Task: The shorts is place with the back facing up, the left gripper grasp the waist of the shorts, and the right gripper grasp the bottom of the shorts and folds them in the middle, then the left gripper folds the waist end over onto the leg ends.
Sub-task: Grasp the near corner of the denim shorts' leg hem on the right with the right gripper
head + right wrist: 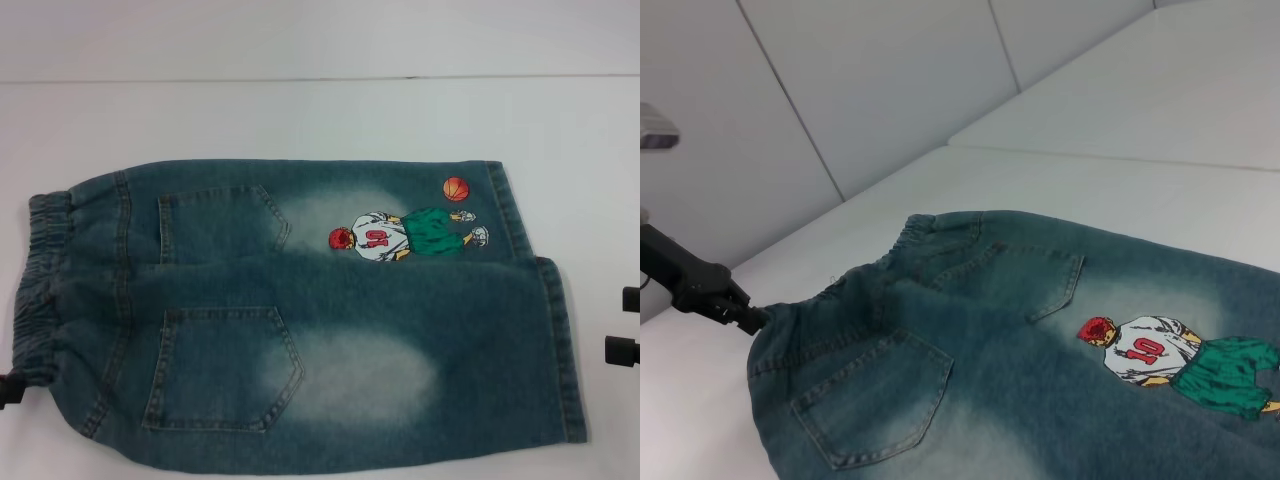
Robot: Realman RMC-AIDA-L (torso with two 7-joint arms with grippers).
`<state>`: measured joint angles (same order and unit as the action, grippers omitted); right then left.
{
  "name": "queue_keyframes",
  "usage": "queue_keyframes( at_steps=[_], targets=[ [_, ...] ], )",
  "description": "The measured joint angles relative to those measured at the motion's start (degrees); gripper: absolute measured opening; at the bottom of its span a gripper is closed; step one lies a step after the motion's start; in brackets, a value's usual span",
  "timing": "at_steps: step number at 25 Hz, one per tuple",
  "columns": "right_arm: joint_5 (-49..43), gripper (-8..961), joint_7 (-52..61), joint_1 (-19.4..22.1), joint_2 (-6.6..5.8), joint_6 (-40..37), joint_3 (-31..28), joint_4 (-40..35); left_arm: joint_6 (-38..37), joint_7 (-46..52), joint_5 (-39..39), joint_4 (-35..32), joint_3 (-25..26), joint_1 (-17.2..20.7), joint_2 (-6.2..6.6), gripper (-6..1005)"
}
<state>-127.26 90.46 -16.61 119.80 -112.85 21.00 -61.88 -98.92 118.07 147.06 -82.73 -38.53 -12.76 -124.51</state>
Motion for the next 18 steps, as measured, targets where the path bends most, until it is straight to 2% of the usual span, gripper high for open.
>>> queue_keyframes(
  at_steps=[6, 8, 18],
  targets=[
    [-1.8, 915, 5.7, -0.4, -0.56, -0.3, 0.9, -0.3, -0.7, -0.4, -1.0, -0.2, 0.6, 0.1, 0.05, 93],
    [-2.2, 916, 7.6, -0.5, -1.17, -0.6, 1.1, -0.1, -0.7, -0.4, -1.4, -0.2, 0.7, 0.1, 0.06, 55],
    [-5.5, 914, 25.3, -3.8, -5.98, -0.8, 4.9, 2.5, 0.5, -1.1, -3.1, 1.4, 0.8, 0.1, 0.06, 53]
  ],
)
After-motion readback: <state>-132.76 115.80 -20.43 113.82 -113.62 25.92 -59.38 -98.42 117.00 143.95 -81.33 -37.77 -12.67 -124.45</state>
